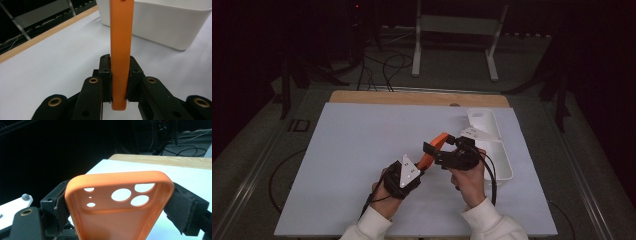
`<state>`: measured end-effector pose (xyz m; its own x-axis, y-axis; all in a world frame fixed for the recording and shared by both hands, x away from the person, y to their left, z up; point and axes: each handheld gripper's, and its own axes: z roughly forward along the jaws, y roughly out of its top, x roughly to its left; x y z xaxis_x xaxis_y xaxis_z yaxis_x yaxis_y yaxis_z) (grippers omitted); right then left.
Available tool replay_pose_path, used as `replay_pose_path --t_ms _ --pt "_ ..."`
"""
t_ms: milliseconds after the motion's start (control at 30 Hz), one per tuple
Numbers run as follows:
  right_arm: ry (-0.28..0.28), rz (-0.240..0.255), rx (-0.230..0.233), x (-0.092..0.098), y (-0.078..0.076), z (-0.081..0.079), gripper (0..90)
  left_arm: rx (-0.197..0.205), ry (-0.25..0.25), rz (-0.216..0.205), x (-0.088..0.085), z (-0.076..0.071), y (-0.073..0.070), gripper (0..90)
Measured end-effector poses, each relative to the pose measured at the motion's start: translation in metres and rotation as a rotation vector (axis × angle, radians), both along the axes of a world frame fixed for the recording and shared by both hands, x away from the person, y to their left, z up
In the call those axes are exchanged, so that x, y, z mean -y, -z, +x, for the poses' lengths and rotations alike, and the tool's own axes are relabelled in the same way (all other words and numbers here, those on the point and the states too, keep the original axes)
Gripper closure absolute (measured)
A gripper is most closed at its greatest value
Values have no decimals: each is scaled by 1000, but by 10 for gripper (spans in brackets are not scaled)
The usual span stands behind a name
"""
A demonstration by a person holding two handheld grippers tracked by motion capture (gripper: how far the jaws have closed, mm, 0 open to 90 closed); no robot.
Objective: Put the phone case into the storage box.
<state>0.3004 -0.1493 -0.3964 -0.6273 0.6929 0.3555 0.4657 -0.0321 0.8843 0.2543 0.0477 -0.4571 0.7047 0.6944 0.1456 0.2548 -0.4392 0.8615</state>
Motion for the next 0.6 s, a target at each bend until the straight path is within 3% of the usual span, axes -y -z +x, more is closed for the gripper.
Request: replay_pose_path --t_ms 433,600 --pt "1 1 -10 1 1 0 165 -10 12 -5 0 0 1 768" --pt "-1 -7 -9 0 1 0 165 -20 30 -20 -1 0 0 694"
